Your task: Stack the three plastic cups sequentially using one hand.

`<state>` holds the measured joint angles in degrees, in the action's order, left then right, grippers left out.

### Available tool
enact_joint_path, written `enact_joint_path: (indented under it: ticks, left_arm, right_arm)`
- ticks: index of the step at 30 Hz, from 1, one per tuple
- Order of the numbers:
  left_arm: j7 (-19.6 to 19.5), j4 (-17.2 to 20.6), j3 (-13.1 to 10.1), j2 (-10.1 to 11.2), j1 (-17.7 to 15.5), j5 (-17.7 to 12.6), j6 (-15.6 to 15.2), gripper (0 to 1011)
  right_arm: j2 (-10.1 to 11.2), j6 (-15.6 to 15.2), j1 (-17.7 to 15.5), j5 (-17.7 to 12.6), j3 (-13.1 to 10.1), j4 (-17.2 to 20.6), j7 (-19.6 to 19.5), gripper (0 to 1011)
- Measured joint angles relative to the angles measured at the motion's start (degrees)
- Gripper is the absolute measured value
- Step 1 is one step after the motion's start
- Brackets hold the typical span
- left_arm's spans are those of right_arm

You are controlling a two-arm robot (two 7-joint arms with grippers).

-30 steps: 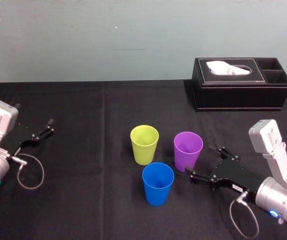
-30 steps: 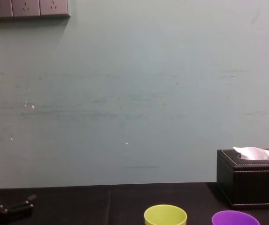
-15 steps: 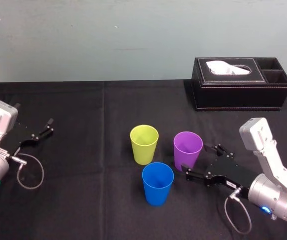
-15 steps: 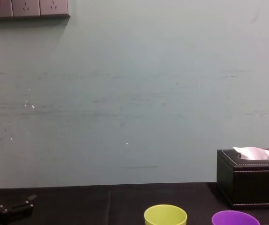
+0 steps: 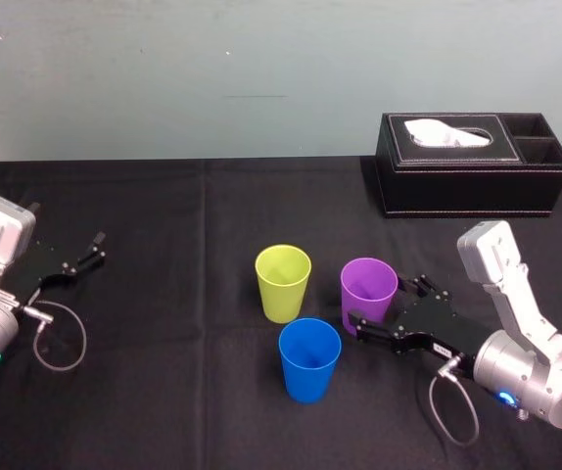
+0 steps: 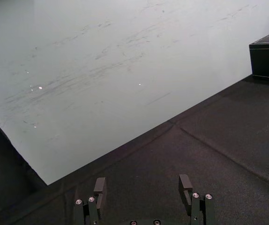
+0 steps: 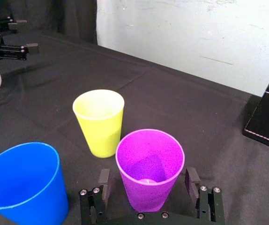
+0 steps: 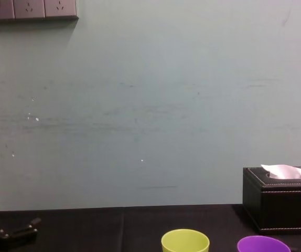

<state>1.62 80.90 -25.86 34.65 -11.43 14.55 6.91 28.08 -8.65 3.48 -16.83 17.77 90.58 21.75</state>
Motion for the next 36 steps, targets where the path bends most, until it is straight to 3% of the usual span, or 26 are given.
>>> enact_joint_path:
  ticks: [11,26,36]
  left_arm:
    - [0.0,0.0,0.0,0.0,0.0,0.0,0.0,1010]
    - [0.0,0.0,0.0,0.0,0.0,0.0,0.0,1010]
    - [0.0,0.0,0.0,0.0,0.0,0.0,0.0,1010]
  right_arm:
    - [-1.5,-0.2,1.5,0.7,0.5,-1.4,-0.3,1003]
    - [-1.6,-0.3,1.7,1.1,0.7,-1.7,-0.4,998]
    - [-1.5,-0.3,1.7,1.0,0.6,-1.6,-0.4,781]
